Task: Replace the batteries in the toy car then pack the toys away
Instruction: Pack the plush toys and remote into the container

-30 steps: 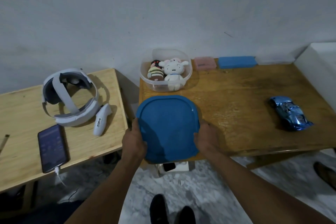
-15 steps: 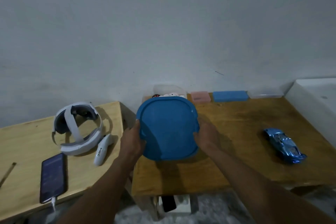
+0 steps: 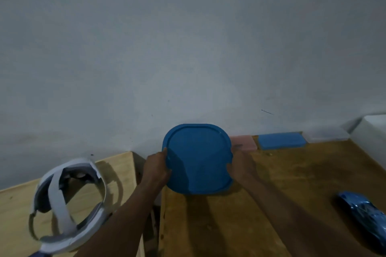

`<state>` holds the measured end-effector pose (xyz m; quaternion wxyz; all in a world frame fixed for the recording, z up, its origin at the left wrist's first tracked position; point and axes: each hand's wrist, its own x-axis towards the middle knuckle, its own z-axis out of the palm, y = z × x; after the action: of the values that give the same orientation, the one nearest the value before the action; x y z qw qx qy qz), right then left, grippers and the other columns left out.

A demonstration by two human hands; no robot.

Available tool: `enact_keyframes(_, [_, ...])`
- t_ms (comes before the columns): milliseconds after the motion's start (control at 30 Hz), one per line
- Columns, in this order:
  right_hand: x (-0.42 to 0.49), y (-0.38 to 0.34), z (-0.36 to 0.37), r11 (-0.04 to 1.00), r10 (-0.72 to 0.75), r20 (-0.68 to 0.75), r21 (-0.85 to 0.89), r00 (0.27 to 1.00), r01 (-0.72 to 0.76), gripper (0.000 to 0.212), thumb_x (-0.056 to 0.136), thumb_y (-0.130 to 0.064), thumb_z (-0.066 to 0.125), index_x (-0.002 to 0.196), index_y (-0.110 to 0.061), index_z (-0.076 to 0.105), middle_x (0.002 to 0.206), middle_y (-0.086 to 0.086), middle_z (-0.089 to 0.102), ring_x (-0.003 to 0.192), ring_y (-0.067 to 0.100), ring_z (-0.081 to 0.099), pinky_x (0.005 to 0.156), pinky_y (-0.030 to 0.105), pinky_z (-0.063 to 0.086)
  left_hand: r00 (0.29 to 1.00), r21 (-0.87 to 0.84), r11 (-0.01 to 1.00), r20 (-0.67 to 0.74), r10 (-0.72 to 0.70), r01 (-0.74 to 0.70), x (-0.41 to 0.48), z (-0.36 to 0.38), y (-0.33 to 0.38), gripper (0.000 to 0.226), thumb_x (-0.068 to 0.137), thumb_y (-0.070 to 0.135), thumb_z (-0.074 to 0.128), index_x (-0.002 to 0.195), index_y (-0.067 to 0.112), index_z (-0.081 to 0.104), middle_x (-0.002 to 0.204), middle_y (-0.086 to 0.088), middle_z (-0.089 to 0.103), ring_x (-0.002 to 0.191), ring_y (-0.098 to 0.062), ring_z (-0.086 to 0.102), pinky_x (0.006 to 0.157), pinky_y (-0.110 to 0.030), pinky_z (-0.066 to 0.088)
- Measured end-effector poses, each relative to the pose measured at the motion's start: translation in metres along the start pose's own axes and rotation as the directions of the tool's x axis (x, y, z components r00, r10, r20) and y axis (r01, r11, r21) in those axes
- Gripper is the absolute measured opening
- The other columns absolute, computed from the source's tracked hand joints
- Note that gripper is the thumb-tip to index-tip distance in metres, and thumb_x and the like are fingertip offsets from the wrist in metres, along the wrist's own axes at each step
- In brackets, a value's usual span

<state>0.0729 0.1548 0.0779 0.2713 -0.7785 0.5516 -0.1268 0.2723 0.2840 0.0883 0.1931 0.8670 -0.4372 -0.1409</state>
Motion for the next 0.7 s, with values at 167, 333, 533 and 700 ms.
enact_keyframes(167, [0.027,-0.011,0.006,0.993,0.04,0.051,-0.116,0.998,-0.034,0.037,0.091,-0.002,0.05,0.061,-0.018,0.035,0.061,-0.004,0.042,0.052,0.007,0.038,0.042,0.02,0.026,0.998,-0.04,0.999,0.064,-0.03,0.033,0.033,0.003,-0.006,0.03,0.082,0.0,0.059,0.112,0.004,0.062,0.105,-0.013,0.068,0.091,-0.028,0.066,0.073,-0.036,0.061])
enact_keyframes(333, [0.042,-0.014,0.011,0.981,0.066,0.08,-0.189,0.995,-0.05,0.035,0.087,-0.002,0.053,0.059,-0.016,0.037,0.061,-0.002,0.043,0.055,0.012,0.044,0.04,0.021,0.029,0.996,-0.075,0.996,0.076,-0.042,0.048,0.048,0.01,-0.012,0.029,0.082,0.001,0.062,0.112,0.001,0.064,0.106,-0.015,0.069,0.093,-0.029,0.067,0.073,-0.033,0.059])
enact_keyframes(533, [0.045,-0.014,0.013,0.97,0.063,0.074,-0.238,0.995,-0.044,0.034,0.089,-0.008,0.057,0.059,-0.013,0.04,0.069,0.0,0.051,0.07,0.018,0.052,0.042,0.021,0.031,0.994,-0.077,0.993,0.067,-0.087,0.092,0.054,0.015,-0.013,0.03,0.084,0.003,0.065,0.114,0.003,0.065,0.105,-0.014,0.069,0.09,-0.025,0.068,0.074,-0.031,0.061])
enact_keyframes(700, [0.048,-0.016,0.013,0.971,0.058,0.077,-0.237,0.995,-0.038,0.011,0.09,-0.013,0.058,0.094,-0.002,0.061,0.094,0.011,0.066,0.085,0.024,0.063,0.059,0.027,0.042,0.99,-0.02,0.993,0.078,-0.118,0.12,0.059,0.013,-0.013,0.03,0.086,0.007,0.064,0.115,0.003,0.063,0.104,-0.013,0.068,0.089,-0.024,0.067,0.073,-0.027,0.057])
